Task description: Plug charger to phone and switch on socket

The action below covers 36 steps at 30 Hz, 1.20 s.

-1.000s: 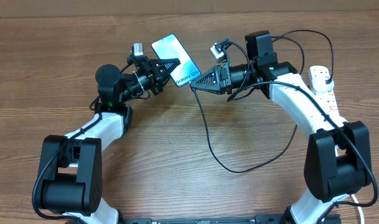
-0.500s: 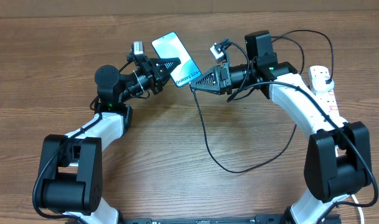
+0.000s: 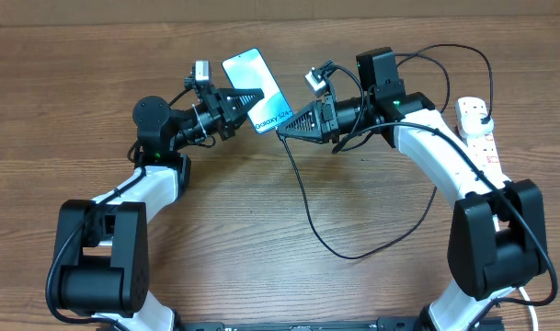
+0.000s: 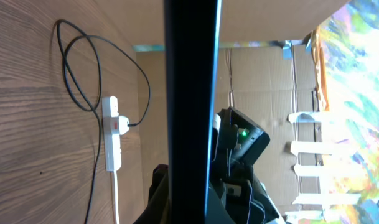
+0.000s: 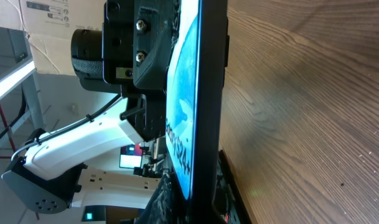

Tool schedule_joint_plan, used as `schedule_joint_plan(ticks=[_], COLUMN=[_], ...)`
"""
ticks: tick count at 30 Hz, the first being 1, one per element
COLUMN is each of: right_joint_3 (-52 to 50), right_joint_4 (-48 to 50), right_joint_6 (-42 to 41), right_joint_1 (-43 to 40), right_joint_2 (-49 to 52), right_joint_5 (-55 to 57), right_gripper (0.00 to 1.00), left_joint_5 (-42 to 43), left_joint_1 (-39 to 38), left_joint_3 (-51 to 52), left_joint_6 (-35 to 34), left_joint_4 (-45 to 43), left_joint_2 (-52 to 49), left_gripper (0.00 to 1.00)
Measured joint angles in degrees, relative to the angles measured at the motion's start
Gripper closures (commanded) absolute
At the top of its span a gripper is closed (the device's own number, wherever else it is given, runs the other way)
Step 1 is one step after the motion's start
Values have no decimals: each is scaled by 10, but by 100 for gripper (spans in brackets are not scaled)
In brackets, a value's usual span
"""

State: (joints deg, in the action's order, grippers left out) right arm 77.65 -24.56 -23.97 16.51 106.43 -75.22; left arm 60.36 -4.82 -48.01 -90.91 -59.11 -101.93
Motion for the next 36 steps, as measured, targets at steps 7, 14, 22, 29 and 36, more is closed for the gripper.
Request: schedule_joint_plan(ticks=[7,14,22,29,36], right_joint_3=[0,0,0,-1,-1], right_joint_4=[-2,-1,10,30,35], right_joint_6=[0,0,0,-19,-56], right_joint_1=[1,1,1,1,1], right_joint_2=[0,0,0,0,0], right_joint_5=[1,7,11,22,27], right_gripper=[96,96,96,96,96], left_joint_5=[11,11,5,-9,-12], left_joint_1=[4,4,4,3,3], left_joint_3=[0,0,0,0,0], left_joint_6=[0,0,0,0,11], left_joint_4=[0,0,0,0,0], left_joint_2=[0,0,0,0,0], left_gripper=[96,96,96,96,96])
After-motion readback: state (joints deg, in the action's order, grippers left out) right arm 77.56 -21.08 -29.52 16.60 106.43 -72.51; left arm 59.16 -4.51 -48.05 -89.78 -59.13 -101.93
